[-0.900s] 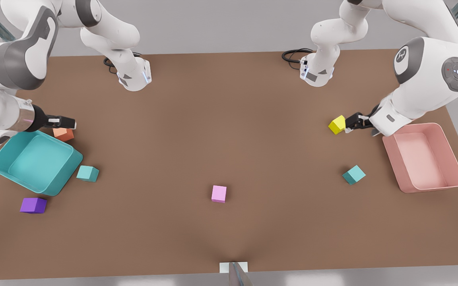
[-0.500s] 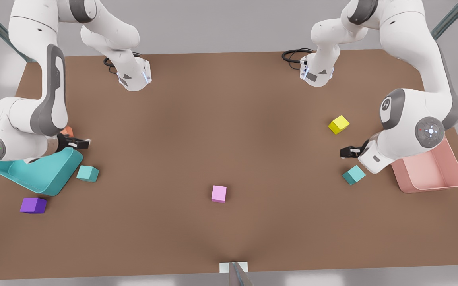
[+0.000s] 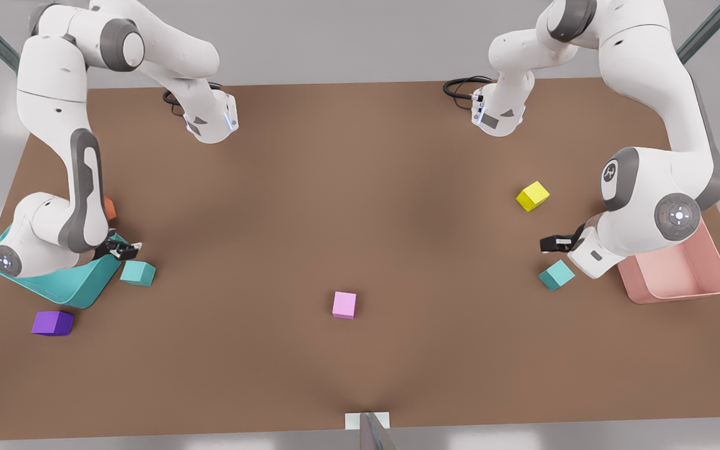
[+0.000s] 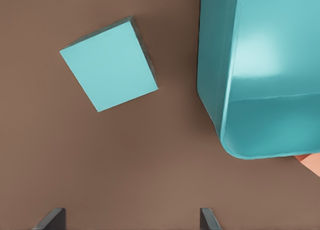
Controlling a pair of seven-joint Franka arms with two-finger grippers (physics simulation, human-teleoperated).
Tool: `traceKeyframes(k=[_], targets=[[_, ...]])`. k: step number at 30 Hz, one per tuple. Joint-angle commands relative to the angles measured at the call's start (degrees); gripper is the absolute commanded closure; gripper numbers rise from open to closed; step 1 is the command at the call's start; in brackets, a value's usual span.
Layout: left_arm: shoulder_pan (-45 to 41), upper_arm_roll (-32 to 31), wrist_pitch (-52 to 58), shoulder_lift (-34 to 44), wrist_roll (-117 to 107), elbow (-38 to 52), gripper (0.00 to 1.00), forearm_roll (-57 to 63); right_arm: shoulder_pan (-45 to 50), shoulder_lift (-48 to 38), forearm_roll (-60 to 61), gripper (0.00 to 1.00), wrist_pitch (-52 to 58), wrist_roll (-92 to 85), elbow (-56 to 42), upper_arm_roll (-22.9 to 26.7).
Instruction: Stack the two blue cubes on top of each other
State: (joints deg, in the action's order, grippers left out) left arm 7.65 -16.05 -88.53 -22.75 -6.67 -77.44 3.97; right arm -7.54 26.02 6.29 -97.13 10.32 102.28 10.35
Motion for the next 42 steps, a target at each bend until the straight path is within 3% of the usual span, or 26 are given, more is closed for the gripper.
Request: traceKeyframes(k=[1, 8, 15, 42], targets=[[0.0, 0.0, 0.0, 0.1, -0.4, 0.0, 0.00, 0.1, 0.0, 1.1, 2.0, 0.00, -2.3, 0.7, 0.1, 0.5], [0.0, 0.1, 0.0, 0.1, -0.5, 0.0, 0.00, 0.1, 0.7, 4.7, 2.2, 0.00, -6.8, 0.6, -0.4, 0.3], [-0.8, 0.0, 0.2, -0.2, -0.5, 0.1, 0.00, 0.1, 0.9, 6.5, -1.3, 0.00, -11.9, -15.4, -0.8, 0.2], [-0.2, 0.0, 1.4, -0.6, -1.3, 0.4, 0.00, 0.2, 1.6, 10.5, -1.3, 0.00, -12.2, -18.1, -2.0, -0.9]])
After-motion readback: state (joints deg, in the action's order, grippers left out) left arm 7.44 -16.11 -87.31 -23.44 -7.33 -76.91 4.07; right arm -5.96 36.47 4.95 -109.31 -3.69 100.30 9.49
